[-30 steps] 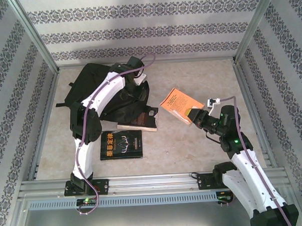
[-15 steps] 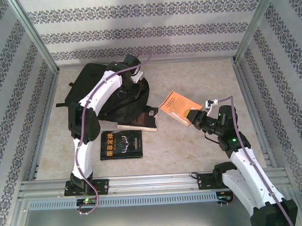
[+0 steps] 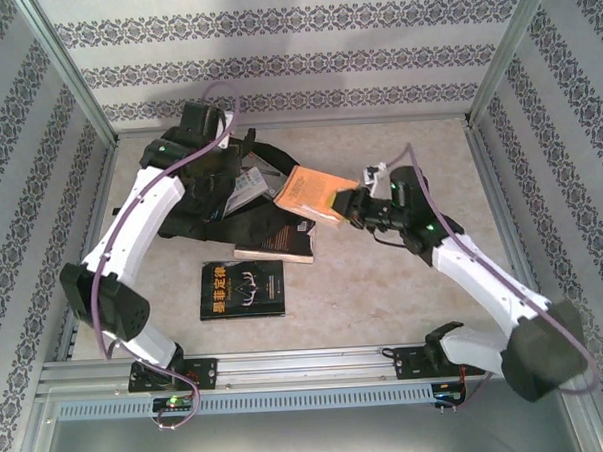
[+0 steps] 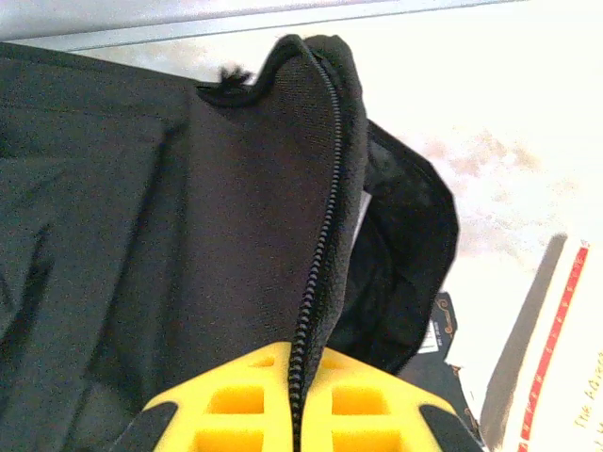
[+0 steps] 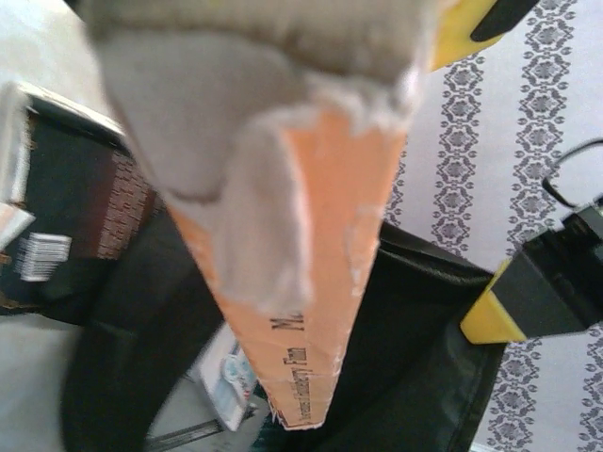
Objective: Pack the student bag
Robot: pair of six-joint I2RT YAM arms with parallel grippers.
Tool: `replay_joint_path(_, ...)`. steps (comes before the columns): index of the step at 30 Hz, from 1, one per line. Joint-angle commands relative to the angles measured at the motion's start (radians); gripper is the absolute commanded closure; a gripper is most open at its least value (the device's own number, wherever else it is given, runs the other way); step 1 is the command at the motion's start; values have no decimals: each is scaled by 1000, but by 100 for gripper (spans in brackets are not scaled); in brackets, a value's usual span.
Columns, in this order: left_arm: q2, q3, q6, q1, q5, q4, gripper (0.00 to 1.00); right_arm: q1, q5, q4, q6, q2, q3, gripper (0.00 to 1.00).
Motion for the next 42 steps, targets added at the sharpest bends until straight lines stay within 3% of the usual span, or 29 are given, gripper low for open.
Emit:
replay_joint_path(1, -71, -85, -75, 26, -11, 148, 100, 20, -1, 133, 93, 123, 105, 100)
replay_joint_path(12, -135, -174, -158, 92, 42, 262, 100, 119, -121, 400, 276, 632, 420, 100)
replay_joint_path(18, -175, -172, -164, 101, -15, 267, 100, 182, -98, 283, 184, 750, 568, 100)
replay_joint_path(24, -186, -156, -174, 103, 8, 269, 100, 232, -81, 155, 96, 865, 731, 100)
replay_joint_path(31, -182, -164, -183, 105, 34, 296, 100, 278, -79, 168, 165, 1083, 990, 98)
replay_joint_path(35, -179, -164, -192, 104, 49, 305, 100, 311, -62, 16, 131, 1241, 1268, 82)
replay_joint_path(39, -173, -161, -202, 105, 58, 317, 100, 328, -24, -168, 106, 1397, 1562, 46)
replay_joint_path(42, -162, -155, -201, 111, 58, 313, 100, 324, -15, -235, 76, 1410, 1623, 29)
